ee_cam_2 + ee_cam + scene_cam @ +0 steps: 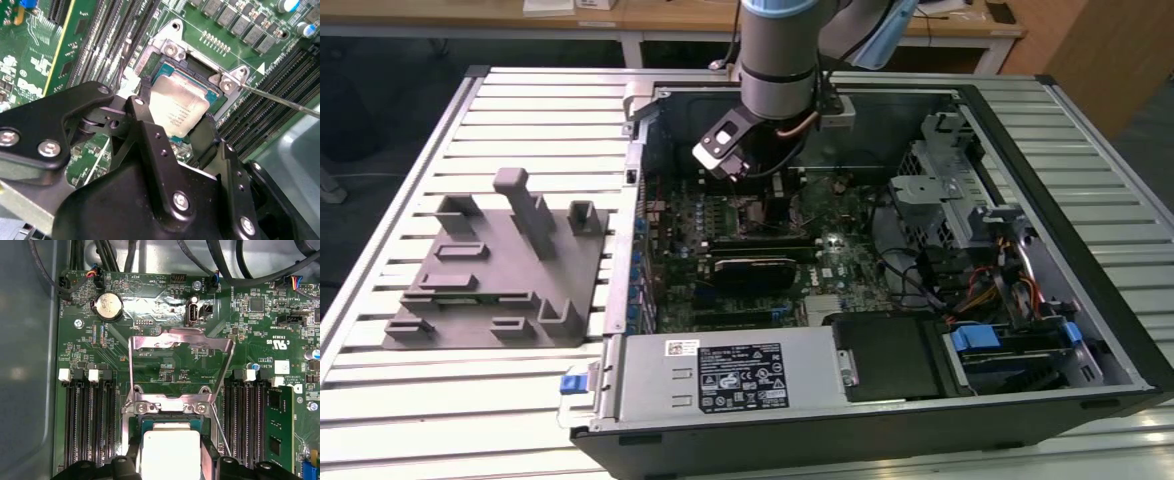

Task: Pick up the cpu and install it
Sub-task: 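Place the cpu into insertion slot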

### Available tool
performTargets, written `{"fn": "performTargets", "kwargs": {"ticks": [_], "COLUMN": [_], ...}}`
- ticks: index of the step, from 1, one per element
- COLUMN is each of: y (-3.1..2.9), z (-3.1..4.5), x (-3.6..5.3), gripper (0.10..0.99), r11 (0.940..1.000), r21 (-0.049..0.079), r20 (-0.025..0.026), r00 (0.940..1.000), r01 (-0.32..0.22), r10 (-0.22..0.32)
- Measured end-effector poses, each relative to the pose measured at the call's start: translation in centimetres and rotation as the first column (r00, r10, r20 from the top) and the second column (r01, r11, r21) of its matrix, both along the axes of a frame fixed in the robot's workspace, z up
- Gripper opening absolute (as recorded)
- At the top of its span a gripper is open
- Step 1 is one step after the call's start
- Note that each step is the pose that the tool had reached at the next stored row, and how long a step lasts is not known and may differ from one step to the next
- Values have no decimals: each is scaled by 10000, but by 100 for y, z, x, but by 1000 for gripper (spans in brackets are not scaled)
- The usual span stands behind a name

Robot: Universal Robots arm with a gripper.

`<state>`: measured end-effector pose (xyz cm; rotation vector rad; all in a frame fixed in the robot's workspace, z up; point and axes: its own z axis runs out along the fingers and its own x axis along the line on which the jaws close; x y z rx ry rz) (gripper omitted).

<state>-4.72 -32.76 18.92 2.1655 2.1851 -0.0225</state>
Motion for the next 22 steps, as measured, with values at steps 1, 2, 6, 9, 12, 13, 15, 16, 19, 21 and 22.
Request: {"fn": "performTargets", "kwargs": {"ticks": [1,2,6,9,12,13,15,16,19,21,22], "y": [1,5,0,0,0,0,0,0,0,0,0], "z": [-1,-8,0,17,75,97,135,137,137,138,138], "x": [0,2,0,-1,-1,-1,-1,0,0,-1,-1], "gripper": [553,553,612,612,612,612,612,612,612,612,612], "r11": [10000,10000,10000,10000,10000,10000,10000,10000,10000,10000,10000], "r21": [7,31,6,10,24,26,33,36,39,39,40], "r20": [1,12,-4,-6,-5,-5,-5,-5,-4,-5,-5], "r00": [10000,10000,10000,10000,10000,10000,10000,10000,10000,10000,10000], "r01": [0,0,0,0,0,0,0,0,0,0,0], "r10": [0,0,0,0,0,0,0,0,0,0,0]}}
